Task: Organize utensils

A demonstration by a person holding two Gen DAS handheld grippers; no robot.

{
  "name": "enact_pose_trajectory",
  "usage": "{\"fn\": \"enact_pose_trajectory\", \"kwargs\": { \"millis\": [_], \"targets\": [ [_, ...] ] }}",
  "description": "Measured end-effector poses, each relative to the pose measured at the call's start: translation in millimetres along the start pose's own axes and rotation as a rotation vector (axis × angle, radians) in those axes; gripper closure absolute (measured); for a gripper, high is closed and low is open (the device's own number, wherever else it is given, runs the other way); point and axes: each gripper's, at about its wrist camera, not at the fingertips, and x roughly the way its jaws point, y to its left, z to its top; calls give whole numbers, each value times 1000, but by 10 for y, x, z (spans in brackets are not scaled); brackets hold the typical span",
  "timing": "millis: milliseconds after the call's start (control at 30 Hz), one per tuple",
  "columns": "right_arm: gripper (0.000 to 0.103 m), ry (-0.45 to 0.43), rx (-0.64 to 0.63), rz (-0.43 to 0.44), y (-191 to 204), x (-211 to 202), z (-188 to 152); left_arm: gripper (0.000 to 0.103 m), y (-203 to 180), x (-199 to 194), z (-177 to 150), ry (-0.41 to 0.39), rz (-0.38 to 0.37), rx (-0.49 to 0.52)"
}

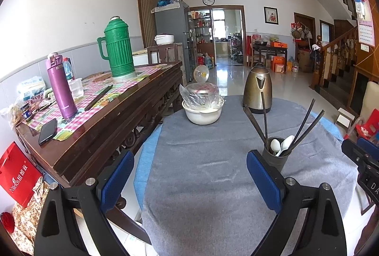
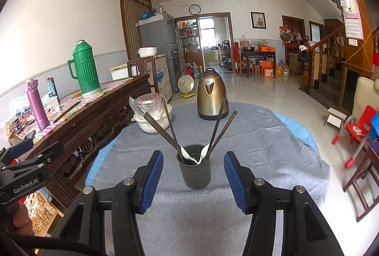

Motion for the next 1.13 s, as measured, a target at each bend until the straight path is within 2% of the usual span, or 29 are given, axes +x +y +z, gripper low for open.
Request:
{"fn": "enact_pose_trajectory", "kwargs": {
  "millis": [867,1133],
  "targets": [
    [45,40,12,-5,-59,404,0,7,-84,312,92,17,-11,-1],
    [45,65,32,-1,-171,621,-39,7,-209,588,34,55,-32,9]
  ]
}}
